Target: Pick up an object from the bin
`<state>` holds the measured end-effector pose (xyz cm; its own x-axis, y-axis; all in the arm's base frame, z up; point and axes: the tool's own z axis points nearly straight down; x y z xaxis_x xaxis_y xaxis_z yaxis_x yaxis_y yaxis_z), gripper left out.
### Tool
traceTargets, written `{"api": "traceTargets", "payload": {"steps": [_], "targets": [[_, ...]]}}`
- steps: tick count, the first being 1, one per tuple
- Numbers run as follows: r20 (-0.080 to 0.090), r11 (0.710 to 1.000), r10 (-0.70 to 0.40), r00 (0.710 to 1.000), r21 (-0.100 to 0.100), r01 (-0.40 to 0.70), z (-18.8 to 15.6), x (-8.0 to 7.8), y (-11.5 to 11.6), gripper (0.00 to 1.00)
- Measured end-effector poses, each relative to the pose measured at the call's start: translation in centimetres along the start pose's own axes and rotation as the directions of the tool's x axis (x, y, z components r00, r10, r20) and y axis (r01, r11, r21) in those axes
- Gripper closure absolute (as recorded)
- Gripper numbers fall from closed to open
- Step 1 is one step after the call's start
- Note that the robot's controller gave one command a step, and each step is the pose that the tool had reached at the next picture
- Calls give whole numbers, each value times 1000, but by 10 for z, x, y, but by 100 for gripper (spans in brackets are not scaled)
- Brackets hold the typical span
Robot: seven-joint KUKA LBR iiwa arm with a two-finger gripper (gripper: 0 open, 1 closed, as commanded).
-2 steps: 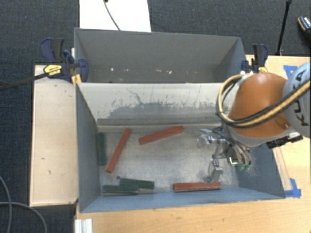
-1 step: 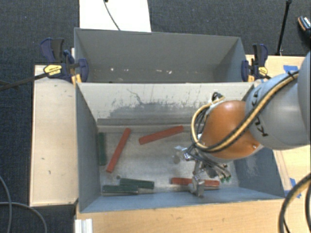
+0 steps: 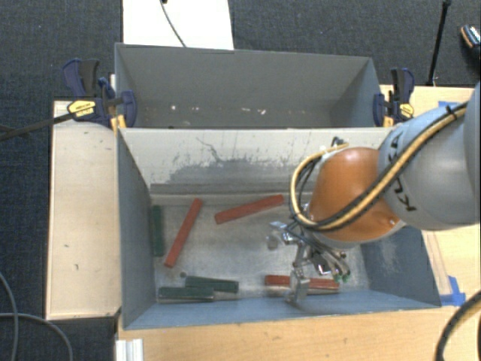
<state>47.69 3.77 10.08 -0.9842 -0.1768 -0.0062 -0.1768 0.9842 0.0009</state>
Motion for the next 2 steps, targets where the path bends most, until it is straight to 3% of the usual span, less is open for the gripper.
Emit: {"api": "traceTargets", "payload": {"steps": [1, 2], "targets": [[0, 996, -94, 996, 3, 94, -6, 4, -47, 0], [8, 975, -222, 975, 4, 222, 29, -3, -15, 0]]}}
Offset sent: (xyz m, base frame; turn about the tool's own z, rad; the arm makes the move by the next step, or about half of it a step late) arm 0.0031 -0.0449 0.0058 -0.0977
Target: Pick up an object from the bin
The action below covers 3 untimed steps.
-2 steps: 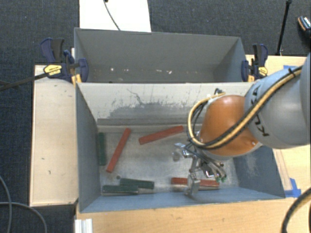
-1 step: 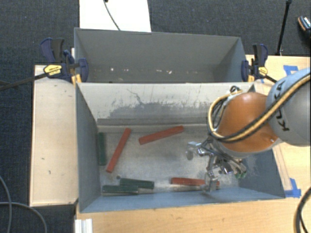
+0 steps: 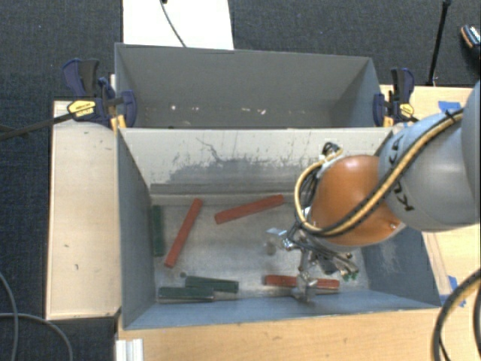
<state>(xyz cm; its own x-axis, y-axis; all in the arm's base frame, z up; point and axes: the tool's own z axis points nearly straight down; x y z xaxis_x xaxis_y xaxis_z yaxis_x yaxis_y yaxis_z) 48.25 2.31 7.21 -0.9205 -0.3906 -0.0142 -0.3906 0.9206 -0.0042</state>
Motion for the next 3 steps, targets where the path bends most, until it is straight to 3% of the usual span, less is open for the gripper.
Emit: {"api": "traceTargets", "payload": {"steps": [1, 2, 3], "targets": [[-3, 966, 258, 966, 0, -258, 1, -6, 19, 0], [-11, 966, 257, 966, 0, -257, 2, -4, 19, 100], [-7, 966, 257, 966, 0, -257, -55, -7, 18, 100]]}}
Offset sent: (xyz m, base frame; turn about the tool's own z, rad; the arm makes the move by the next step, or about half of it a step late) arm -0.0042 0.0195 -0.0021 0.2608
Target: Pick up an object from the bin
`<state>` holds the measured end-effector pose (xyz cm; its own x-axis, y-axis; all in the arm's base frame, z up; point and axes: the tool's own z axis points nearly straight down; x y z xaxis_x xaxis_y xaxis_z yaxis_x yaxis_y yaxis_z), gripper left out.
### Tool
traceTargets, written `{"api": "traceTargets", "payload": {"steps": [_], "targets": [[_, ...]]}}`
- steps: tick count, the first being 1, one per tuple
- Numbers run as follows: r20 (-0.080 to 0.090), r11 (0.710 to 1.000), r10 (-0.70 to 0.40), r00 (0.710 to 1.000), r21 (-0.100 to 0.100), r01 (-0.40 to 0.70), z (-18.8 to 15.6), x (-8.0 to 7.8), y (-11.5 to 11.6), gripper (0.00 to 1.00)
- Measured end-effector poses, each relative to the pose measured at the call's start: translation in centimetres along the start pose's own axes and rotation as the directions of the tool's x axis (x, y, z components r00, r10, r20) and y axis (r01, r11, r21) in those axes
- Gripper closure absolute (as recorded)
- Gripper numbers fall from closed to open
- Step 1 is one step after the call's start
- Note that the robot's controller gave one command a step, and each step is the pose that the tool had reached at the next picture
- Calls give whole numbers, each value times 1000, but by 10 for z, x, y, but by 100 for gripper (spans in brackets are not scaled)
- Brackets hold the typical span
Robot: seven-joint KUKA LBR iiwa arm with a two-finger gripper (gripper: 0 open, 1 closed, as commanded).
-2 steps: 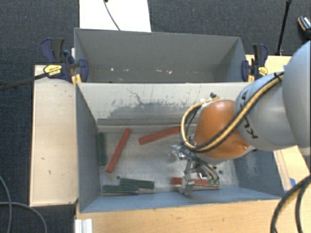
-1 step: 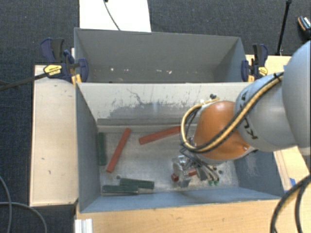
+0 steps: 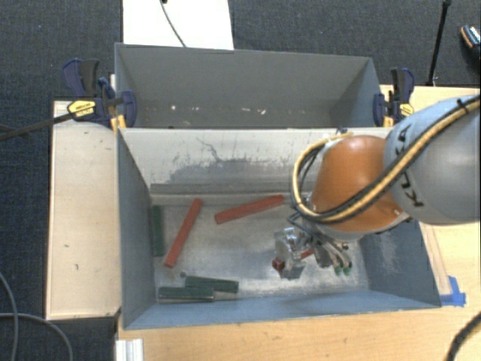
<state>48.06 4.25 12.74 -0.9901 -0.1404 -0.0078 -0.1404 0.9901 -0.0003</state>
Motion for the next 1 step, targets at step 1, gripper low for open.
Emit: {"api": "traceTargets", "payload": {"steps": [1], "targets": [[1, 1000, 1, 1000, 0, -1, -55, -2, 0, 100]]}}
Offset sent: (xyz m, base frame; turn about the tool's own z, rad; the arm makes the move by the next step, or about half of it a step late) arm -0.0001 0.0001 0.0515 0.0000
